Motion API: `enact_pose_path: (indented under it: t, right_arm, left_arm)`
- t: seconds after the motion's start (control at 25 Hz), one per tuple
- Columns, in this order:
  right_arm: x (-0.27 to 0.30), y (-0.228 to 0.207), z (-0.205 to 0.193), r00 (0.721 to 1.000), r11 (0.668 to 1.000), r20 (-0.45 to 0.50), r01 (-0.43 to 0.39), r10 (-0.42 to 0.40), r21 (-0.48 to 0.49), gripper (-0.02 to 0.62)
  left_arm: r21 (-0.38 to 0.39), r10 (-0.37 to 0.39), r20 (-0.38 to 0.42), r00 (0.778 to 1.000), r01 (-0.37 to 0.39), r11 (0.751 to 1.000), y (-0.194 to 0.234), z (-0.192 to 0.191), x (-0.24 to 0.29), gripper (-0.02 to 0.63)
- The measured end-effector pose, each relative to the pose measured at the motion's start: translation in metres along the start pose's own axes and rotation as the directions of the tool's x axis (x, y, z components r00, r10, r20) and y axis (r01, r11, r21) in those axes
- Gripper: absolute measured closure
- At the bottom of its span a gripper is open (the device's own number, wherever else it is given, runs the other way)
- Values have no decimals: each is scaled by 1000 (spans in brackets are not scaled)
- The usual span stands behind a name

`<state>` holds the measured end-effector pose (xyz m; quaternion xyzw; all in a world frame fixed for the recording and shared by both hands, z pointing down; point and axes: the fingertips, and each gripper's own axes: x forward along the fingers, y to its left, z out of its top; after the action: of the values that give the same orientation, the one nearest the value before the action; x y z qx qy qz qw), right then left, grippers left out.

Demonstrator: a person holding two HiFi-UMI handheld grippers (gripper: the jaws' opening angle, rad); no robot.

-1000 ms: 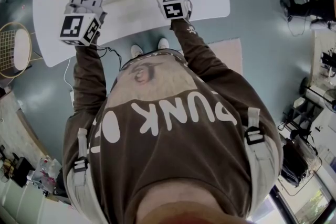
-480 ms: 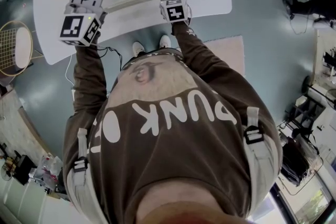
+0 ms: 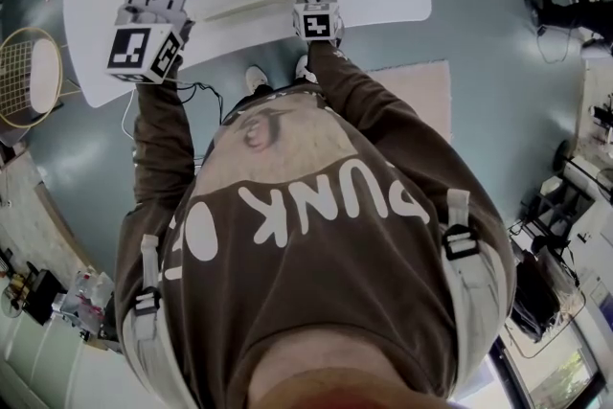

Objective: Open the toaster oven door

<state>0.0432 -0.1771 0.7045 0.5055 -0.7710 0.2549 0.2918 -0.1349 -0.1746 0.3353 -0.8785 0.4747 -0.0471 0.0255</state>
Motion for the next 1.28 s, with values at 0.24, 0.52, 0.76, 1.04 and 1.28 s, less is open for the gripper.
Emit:
enact_pose_path:
  t: [0.24,0.52,0.76,1.04,1.28]
  right_arm:
    - [8,2,-10,994,998,93,62,-60,-24,492]
    - [10,4,-12,988,994,132,92,-85,-54,495]
    - [11,7,-15,991,994,104,90,-84,-64,495]
    - [7,5,-15,991,989,98,97,-86,-108,497]
    - [8,3,-17,993,991,100,71,-59,-114,499]
  left_arm:
    - [-12,15,-3,1000,-15,1000,2,-3,-7,601]
    - [-17,20,-8,1000,-20,1000,5,-7,-10,602]
    - [-23,15,-5,1000,-15,1000,5,-6,-11,601]
    - [-20,13,-1,1000,-13,1000,4,-8,-8,601]
    - [-15,4,4,1000,-4,1000,4,-11,-4,601]
